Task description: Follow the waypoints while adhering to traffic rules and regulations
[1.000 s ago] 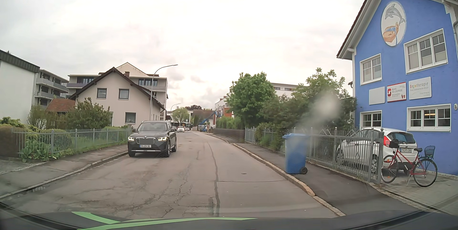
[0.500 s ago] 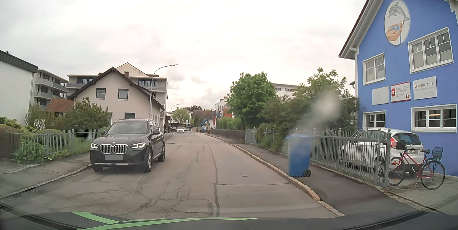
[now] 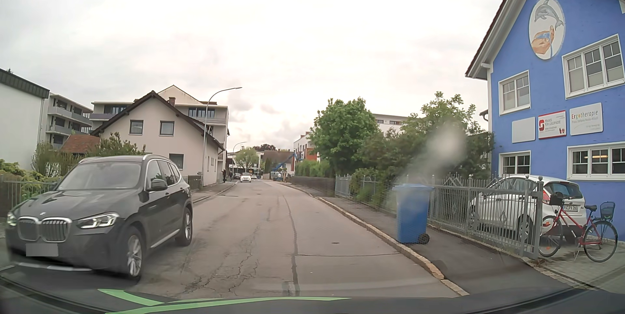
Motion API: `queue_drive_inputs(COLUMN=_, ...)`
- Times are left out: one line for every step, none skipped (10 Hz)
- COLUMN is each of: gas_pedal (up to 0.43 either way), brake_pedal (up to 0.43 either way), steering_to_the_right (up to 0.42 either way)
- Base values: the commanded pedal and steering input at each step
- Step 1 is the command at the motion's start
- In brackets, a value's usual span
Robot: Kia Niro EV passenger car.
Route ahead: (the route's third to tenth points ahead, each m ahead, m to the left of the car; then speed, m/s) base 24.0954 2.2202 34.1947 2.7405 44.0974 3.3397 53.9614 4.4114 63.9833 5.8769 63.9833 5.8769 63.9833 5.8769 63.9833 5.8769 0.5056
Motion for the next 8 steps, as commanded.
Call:
queue_drive_inputs(gas_pedal=0.000, brake_pedal=0.049, steering_to_the_right=-0.017)
queue_drive_inputs(gas_pedal=0.000, brake_pedal=0.000, steering_to_the_right=-0.017)
queue_drive_inputs(gas_pedal=0.000, brake_pedal=0.000, steering_to_the_right=-0.017)
queue_drive_inputs(gas_pedal=0.000, brake_pedal=0.000, steering_to_the_right=-0.017)
queue_drive_inputs(gas_pedal=0.000, brake_pedal=0.000, steering_to_the_right=-0.017)
queue_drive_inputs(gas_pedal=0.000, brake_pedal=0.000, steering_to_the_right=-0.017)
queue_drive_inputs(gas_pedal=0.000, brake_pedal=0.000, steering_to_the_right=-0.018)
queue_drive_inputs(gas_pedal=0.039, brake_pedal=0.000, steering_to_the_right=-0.020)
